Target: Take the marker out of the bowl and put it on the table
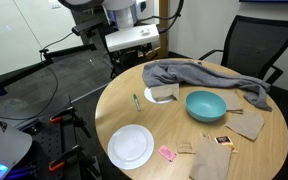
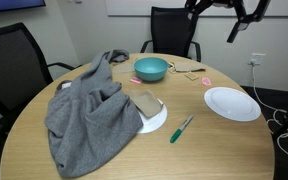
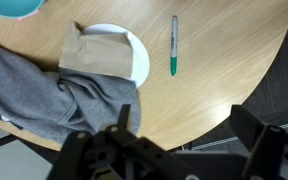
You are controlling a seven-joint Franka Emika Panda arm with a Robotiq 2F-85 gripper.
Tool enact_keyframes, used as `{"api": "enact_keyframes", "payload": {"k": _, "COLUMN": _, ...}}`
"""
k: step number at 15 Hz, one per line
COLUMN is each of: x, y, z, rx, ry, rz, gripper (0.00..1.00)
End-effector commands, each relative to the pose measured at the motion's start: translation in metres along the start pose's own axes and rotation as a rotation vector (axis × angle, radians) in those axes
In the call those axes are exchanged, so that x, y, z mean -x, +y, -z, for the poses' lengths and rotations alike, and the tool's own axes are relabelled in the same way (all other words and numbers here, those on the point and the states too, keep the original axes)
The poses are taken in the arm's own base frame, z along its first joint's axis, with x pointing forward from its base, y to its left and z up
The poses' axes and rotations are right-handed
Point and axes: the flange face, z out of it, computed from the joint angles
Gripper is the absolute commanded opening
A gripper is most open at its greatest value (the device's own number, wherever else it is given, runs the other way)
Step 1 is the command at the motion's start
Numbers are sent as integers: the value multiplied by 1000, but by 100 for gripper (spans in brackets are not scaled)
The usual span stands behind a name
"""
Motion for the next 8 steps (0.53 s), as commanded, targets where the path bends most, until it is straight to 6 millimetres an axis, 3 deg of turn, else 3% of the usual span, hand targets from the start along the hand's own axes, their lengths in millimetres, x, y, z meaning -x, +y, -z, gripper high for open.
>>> {"api": "enact_keyframes", "payload": {"k": 1, "x": 4, "y": -21, "z": 25, "rx": -3, "ry": 13, "rz": 21, "gripper": 100}}
{"api": "enact_keyframes", "payload": {"k": 2, "x": 3, "y": -8, "z": 12, "rx": 2, "ry": 4, "rz": -1, "gripper": 100}}
{"api": "enact_keyframes", "payload": {"k": 8, "x": 4, "y": -10, "z": 10, "rx": -7, "ry": 5, "rz": -2, "gripper": 100}}
